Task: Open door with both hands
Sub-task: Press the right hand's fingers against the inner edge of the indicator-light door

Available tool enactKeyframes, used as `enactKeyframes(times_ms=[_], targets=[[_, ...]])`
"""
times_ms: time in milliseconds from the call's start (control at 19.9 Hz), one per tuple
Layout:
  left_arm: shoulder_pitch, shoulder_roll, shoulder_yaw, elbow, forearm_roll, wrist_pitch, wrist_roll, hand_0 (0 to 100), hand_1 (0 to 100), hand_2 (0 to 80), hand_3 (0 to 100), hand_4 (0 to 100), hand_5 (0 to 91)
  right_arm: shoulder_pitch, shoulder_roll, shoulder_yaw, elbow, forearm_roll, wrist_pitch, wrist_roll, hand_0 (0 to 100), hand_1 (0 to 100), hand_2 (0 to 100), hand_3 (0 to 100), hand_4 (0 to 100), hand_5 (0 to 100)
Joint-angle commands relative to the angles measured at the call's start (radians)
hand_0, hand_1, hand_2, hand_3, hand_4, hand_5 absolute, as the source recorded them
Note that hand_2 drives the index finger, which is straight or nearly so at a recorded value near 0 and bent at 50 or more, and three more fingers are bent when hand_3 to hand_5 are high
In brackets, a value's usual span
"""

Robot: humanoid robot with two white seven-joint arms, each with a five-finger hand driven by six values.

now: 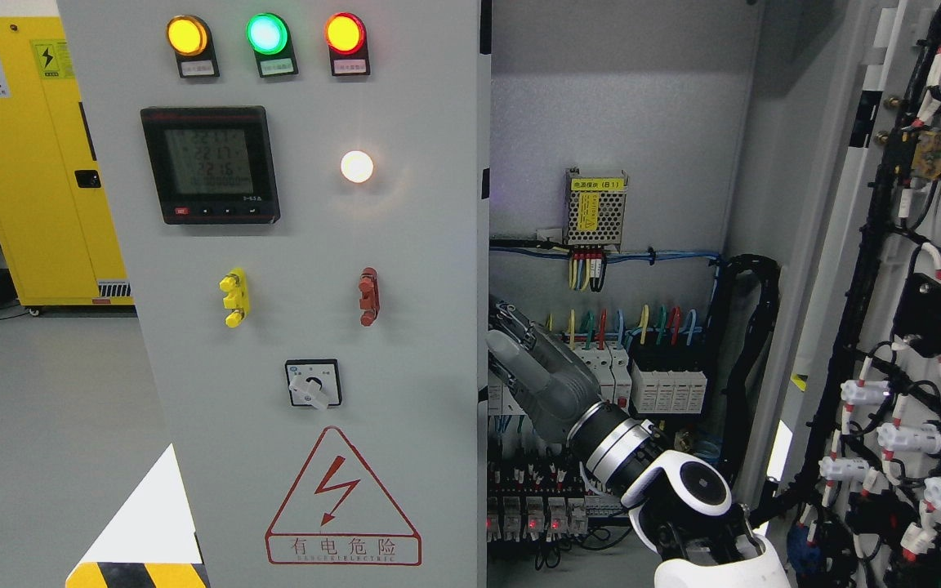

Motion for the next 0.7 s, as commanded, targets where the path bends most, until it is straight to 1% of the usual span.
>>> enactKeyframes(times_ms=[0, 100, 251, 451, 652], targets=[[-0.025, -0.034, 0.000, 0.002, 0.000, 0.000, 0.000, 12, 56, 0.0, 0, 0, 0.0, -0.014, 0.003, -0.005, 0.022, -0.004, 0.000, 0.028, 0, 50, 4, 0, 0, 0], [-0.025, -0.037, 0.000, 0.002, 0.000, 0.000, 0.000, 12, 56, 0.0, 0, 0, 0.0, -0.015, 0.003, -0.017, 0.022, -0.002, 0.000, 0.059, 0, 50, 4, 0, 0, 0], [-0.025, -0.049, 0.000, 0.002, 0.000, 0.000, 0.000, 12, 56, 0.0, 0, 0, 0.0, -0.015, 0.003, -0.022, 0.025, -0.004, 0.002, 0.063, 0, 50, 4, 0, 0, 0], [-0.037, -0.049, -0.002, 0.002, 0.000, 0.000, 0.000, 12, 56, 0.0, 0, 0, 0.0, -0.017, 0.003, -0.028, 0.034, -0.004, 0.002, 0.088, 0, 50, 4, 0, 0, 0], [-0.037, -0.048, -0.002, 0.003, -0.002, 0.001, 0.000, 12, 56, 0.0, 0, 0, 0.0, -0.018, 0.001, -0.039, 0.042, -0.016, 0.002, 0.089, 0, 50, 4, 0, 0, 0]])
